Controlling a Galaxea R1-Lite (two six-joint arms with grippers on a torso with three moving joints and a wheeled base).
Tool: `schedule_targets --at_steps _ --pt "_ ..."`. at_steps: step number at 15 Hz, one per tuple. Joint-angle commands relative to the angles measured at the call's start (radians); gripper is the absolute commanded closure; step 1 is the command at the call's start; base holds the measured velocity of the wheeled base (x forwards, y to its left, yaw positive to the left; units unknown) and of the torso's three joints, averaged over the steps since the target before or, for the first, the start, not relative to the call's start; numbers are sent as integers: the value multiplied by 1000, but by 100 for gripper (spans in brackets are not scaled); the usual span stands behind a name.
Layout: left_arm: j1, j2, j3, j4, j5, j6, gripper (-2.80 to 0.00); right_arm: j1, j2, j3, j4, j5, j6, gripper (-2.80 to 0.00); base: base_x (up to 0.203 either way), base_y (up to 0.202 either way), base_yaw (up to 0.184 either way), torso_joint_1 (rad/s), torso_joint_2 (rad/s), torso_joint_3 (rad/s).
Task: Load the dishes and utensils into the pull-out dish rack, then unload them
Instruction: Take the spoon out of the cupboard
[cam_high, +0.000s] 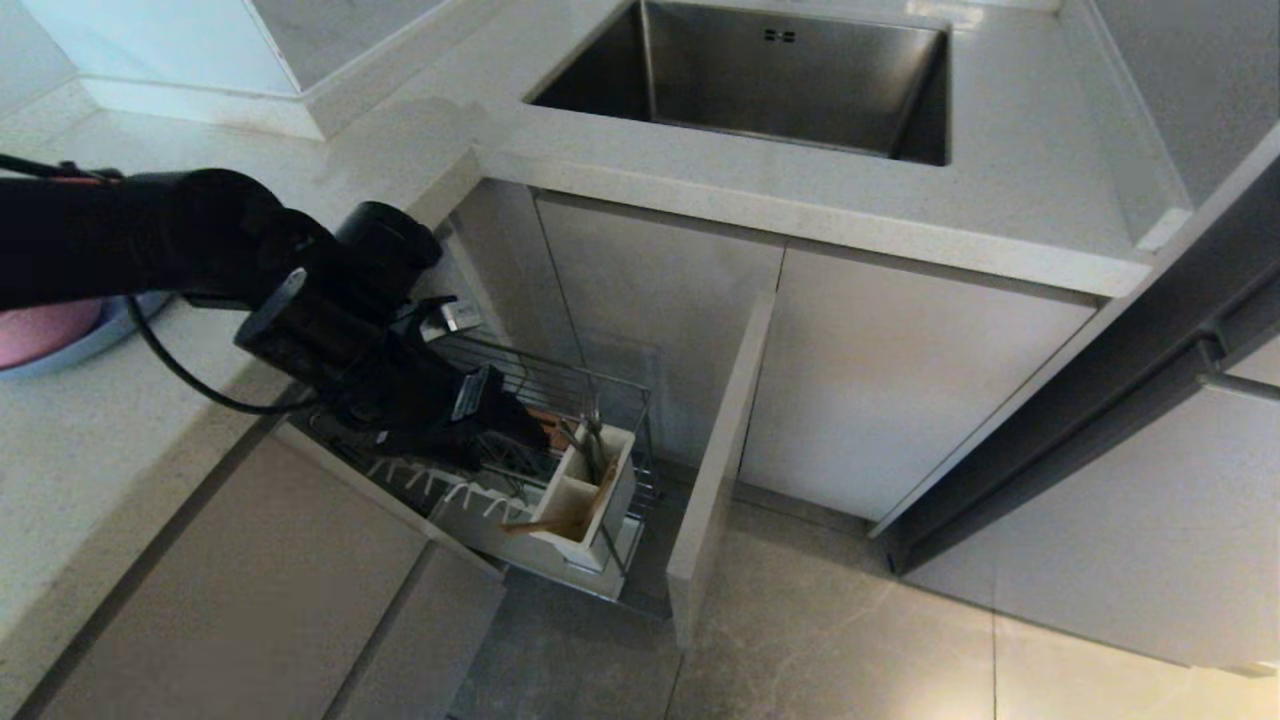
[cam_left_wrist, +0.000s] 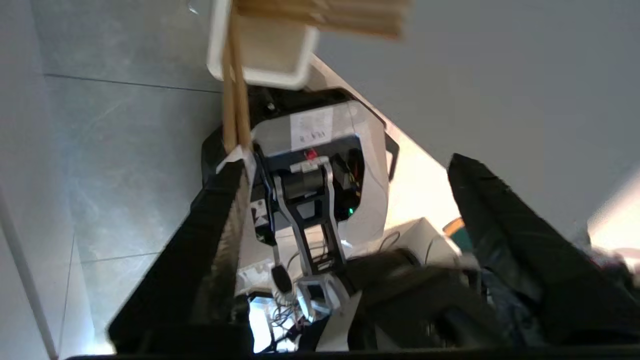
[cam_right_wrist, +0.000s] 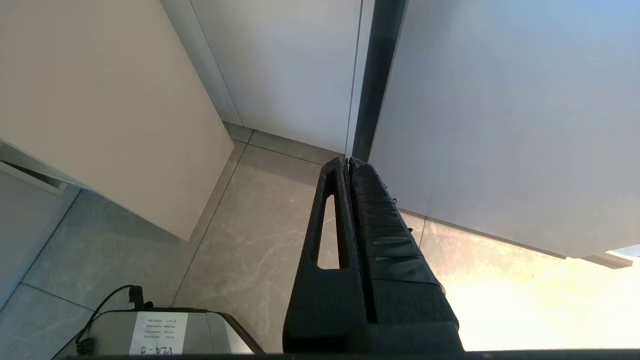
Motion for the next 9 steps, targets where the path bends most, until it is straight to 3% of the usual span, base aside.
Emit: schedule_targets --at_steps 1,5,9 --pt "-4 62 -7 -9 11 -16 -280 0 1 0 0 0 0 0 0 0 0 0 0 0" --pt "-7 141 -11 -113 102 -82 -280 0 1 0 1 0 0 0 0 0 0 0 0 0" --pt "-23 215 -45 -214 122 -89 -280 0 1 0 0 0 0 0 0 0 0 0 0 0"
